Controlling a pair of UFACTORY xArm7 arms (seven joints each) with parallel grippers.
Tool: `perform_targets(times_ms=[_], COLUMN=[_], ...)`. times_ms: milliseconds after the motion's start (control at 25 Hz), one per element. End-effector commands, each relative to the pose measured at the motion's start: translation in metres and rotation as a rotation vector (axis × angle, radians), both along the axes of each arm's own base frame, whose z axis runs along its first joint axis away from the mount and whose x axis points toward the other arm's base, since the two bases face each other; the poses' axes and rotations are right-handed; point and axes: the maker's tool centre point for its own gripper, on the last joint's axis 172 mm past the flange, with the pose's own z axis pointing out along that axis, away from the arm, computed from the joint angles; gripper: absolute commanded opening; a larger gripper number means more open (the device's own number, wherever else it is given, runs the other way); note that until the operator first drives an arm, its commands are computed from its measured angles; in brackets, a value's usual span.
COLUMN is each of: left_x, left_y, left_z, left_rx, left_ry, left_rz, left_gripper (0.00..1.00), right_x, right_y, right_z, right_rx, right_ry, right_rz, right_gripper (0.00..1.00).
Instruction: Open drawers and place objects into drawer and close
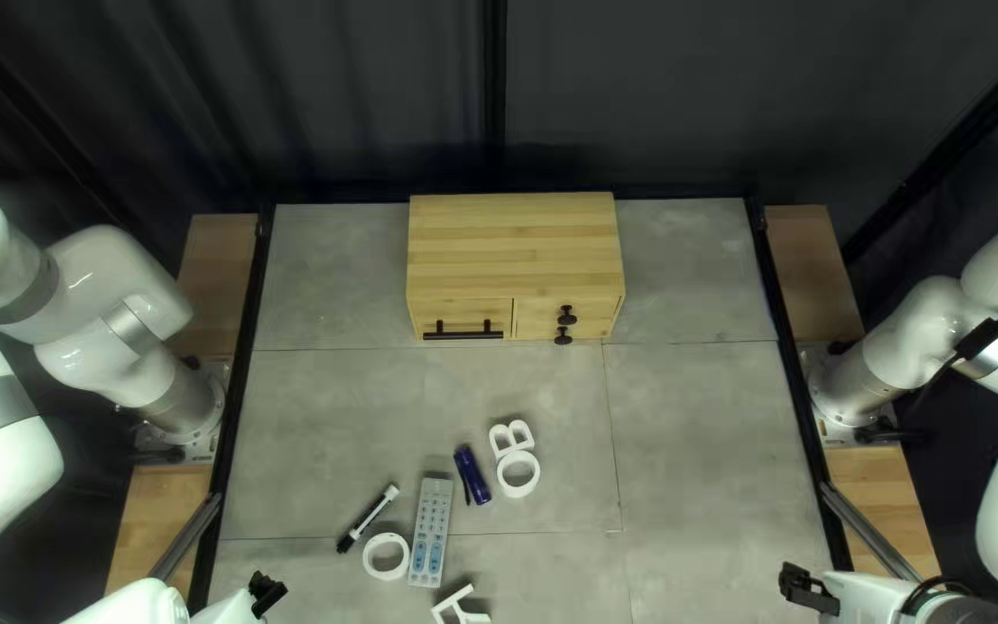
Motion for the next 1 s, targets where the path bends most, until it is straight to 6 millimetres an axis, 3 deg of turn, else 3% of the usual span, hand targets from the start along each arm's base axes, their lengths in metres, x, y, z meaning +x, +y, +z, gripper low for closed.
perform_targets(times_ms=[40, 440, 560, 600, 800, 1000], left_x=[0.000, 0.000, 0.000, 0.000, 0.000, 0.000], left_y=[0.000, 0.000, 0.000, 0.000, 0.000, 0.000], left_z=[0.000, 0.000, 0.000, 0.000, 0.000, 0.000], left_rx=[0.000, 0.000, 0.000, 0.000, 0.000, 0.000], left_ry=[0.000, 0.000, 0.000, 0.000, 0.000, 0.000], left_rz=[0.000, 0.000, 0.000, 0.000, 0.000, 0.000], left_gripper=[1.00, 1.00, 1.00, 1.00, 1.00, 1.00], right_x=[0.000, 0.000, 0.014, 0.016, 0.031, 0.066], right_y=[0.000, 0.000, 0.040, 0.044, 0.047, 0.039], right_z=[0.000, 0.000, 0.004, 0.004, -0.015, -0.044], right_rx=[0.000, 0.000, -0.014, -0.017, -0.054, -0.085], right_ry=[0.000, 0.000, -0.072, -0.079, -0.123, -0.153], right_rz=[0.000, 0.000, 0.037, 0.045, 0.091, 0.131], right_gripper=[1.00, 1.00, 1.00, 1.00, 1.00, 1.00])
